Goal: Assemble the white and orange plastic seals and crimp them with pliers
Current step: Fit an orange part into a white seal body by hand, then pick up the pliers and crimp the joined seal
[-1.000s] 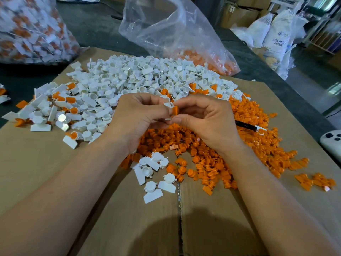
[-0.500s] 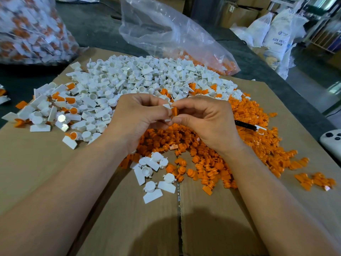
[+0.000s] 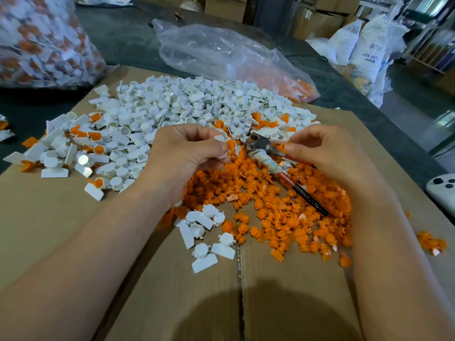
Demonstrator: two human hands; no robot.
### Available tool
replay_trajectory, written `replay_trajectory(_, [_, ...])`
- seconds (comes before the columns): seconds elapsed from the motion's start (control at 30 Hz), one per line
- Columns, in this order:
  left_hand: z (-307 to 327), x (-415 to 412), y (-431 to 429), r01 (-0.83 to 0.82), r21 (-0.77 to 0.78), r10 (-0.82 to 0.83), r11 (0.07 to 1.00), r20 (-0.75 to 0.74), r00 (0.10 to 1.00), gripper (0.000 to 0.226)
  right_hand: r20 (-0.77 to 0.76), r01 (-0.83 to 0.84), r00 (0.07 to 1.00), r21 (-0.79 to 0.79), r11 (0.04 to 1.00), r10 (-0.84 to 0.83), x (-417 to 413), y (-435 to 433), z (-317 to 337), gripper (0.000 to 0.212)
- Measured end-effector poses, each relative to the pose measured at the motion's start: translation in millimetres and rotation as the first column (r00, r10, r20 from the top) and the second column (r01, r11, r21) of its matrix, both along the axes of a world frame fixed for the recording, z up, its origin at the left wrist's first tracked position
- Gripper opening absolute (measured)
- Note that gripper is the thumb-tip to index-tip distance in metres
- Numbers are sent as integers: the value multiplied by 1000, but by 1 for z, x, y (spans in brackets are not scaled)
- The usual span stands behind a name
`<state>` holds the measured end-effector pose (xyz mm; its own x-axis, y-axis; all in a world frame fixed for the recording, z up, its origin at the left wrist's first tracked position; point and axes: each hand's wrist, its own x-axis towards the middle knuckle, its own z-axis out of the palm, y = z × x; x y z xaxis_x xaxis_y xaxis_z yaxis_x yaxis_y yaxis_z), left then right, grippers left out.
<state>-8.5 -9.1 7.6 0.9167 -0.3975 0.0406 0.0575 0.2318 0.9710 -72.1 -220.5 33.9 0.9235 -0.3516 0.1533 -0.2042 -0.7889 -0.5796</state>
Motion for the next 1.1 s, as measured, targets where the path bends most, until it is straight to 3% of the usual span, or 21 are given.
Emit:
replay_trajectory(0.17, [1, -3, -1, -26, 13, 25, 1000, 105, 994, 22, -386, -65, 922, -216, 974, -24, 5, -3, -7, 73])
replay_trajectory(0.3, [0, -2, -1, -26, 11, 24, 1000, 125, 992, 20, -472, -88, 879, -300, 950, -68, 9, -1, -14, 86])
replay_trajectory(0.53, [-2, -5, -1, -70, 32, 58, 997, 284, 957, 22, -351, -12, 926, -392, 920, -138, 9, 7, -13, 58])
replay_trajectory(0.67, [-1, -1, 0, -54, -35, 60, 998, 174, 983, 20, -221, 44, 964, -411, 911, -146, 7, 9, -9, 41])
replay_trajectory(0.9, [-2, 3, 0, -85, -41, 89, 996, 110, 990, 22, -56, 132, 986, -299, 945, -156, -1, 13, 4, 39])
replay_trajectory(1.1, [-3, 5, -1, -90, -78, 92, 993, 30, 995, 22, 48, 83, 996, -287, 954, -72, 1, 17, 4, 14])
